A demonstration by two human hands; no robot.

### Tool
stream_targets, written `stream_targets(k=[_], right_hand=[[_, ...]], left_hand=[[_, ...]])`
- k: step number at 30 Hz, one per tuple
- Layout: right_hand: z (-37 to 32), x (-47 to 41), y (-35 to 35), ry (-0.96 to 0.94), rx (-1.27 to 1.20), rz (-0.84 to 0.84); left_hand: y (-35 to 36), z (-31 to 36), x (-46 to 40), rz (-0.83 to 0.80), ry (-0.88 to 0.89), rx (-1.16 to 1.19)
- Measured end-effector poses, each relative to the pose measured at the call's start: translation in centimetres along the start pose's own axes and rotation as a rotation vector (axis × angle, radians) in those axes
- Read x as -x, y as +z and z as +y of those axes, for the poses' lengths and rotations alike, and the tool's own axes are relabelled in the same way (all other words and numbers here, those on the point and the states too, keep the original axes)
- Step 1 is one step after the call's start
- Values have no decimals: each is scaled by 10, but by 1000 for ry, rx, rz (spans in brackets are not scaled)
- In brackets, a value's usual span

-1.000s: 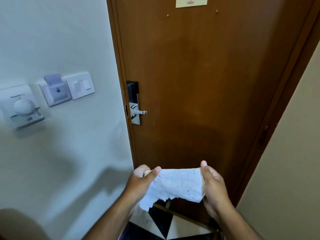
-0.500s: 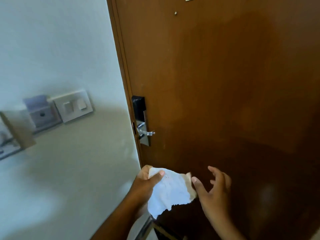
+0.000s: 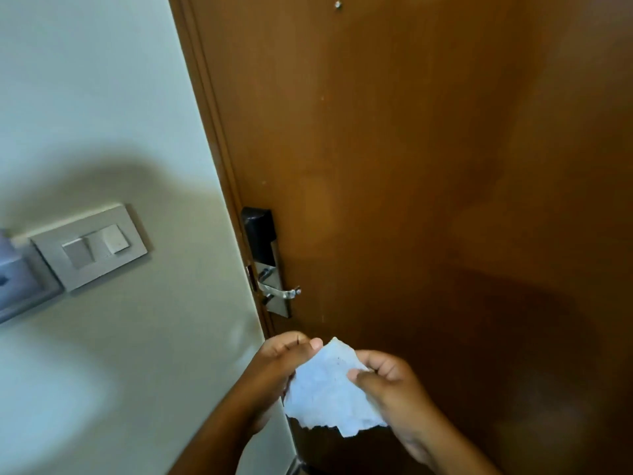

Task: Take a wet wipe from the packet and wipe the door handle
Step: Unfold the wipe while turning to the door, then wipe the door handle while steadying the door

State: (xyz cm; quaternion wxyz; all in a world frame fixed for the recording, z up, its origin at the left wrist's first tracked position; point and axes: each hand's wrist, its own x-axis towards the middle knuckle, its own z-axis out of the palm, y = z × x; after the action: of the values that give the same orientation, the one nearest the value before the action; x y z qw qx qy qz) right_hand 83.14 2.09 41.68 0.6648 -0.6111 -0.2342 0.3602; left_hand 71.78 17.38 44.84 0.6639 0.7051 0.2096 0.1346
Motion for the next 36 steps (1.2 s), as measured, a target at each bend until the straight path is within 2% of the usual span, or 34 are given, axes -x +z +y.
stream_targets(k=[3, 6, 11, 16, 22, 26, 29, 31, 33, 36], right_hand=[[-13, -22, 19, -4, 167, -8], [-24, -44, 46, -64, 323, -59], [-30, -88, 94, -122, 431, -21], [-23, -119, 108, -167, 653, -2], [-22, -152, 108, -265, 437, 250], [-25, -179, 107, -376, 613, 362], [-26, -196, 108, -398, 629, 374], [-25, -202, 108, -384, 644, 376], [-23, -207, 106, -392, 796, 366], [-21, -209, 98, -401, 1223, 294]], left_hand=[[-32, -6, -13, 4, 26, -178], [-62, -7, -26, -15, 57, -185], [-121, -3, -58, -1, 170, -373], [-158, -16, -86, 133, 163, -243], [-168, -20, -125, 214, 187, -163], [-172, -14, -147, 162, 161, -138], [-174, -14, -155, 60, 151, -239], [-175, -17, -161, 51, 170, -320], [-174, -16, -167, 114, 215, -369], [-173, -18, -177, 206, 328, -609]])
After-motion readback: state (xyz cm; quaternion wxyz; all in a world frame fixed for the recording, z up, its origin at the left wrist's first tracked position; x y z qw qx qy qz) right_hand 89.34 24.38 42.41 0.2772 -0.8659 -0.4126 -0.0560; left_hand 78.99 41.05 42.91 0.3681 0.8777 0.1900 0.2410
